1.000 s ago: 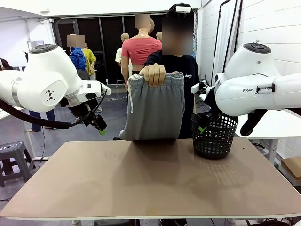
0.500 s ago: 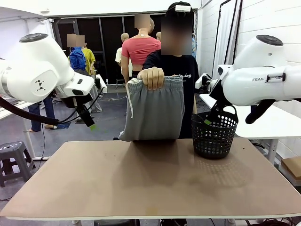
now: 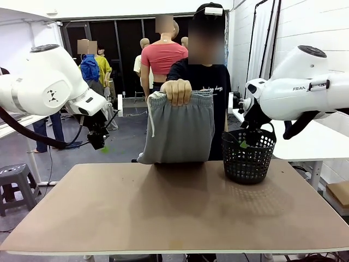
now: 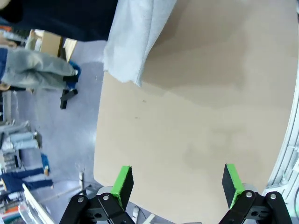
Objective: Fold the training pants.
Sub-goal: Grab both ends of the Training pants handed by a person.
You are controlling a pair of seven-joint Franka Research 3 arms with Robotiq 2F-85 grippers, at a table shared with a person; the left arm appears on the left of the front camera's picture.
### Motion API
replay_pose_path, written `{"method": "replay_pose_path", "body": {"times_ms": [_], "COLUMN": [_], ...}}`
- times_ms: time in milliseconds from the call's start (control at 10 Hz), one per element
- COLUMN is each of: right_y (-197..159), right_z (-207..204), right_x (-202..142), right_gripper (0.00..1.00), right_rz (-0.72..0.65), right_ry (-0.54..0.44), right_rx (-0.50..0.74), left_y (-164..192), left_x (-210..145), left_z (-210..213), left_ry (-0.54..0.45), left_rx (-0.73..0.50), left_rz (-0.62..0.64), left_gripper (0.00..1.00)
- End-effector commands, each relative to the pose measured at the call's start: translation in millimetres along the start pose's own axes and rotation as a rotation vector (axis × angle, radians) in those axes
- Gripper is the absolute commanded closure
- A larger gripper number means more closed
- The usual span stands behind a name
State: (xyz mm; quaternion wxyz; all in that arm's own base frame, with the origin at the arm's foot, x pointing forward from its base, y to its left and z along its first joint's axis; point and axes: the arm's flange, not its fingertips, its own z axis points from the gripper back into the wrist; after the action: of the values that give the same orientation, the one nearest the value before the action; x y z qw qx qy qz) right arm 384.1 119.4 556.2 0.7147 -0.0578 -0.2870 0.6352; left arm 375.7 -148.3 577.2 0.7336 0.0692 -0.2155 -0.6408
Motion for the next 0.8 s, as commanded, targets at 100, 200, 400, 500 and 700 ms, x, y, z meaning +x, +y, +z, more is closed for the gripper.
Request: {"method": "replay_pose_path", "body": {"times_ms": [100, 200, 400, 500, 700], "right_y": [0.0, 0.0, 0.0, -5.1, -15.4], "right_z": [0.0, 0.0, 0.0, 0.7, -23.8], "right_x": [0.0, 0.0, 0.0, 1.1, -7.7], "right_gripper": [0.0, 0.0, 0.0, 0.0, 0.0], "right_rz": [0.0, 0.0, 0.0, 0.014, 0.007], "right_ry": [0.0, 0.0, 0.0, 0.018, -0.05], "right_rx": [0.0, 0.0, 0.0, 0.008, 0.002], "left_y": [0.0, 0.0, 0.0, 2.8, 13.7], "left_x": [0.0, 0.0, 0.0, 1.8, 0.4], "left_z": [0.0, 0.0, 0.0, -1.3, -23.0], "left_ry": [0.0, 0.0, 0.0, -0.007, -0.081], "left_rx": [0.0, 0.0, 0.0, -0.007, -0.025], "left_rz": [0.0, 0.0, 0.0, -0.013, -0.025], "left_gripper": [0.0, 0.0, 0.0, 0.0, 0.0]}}
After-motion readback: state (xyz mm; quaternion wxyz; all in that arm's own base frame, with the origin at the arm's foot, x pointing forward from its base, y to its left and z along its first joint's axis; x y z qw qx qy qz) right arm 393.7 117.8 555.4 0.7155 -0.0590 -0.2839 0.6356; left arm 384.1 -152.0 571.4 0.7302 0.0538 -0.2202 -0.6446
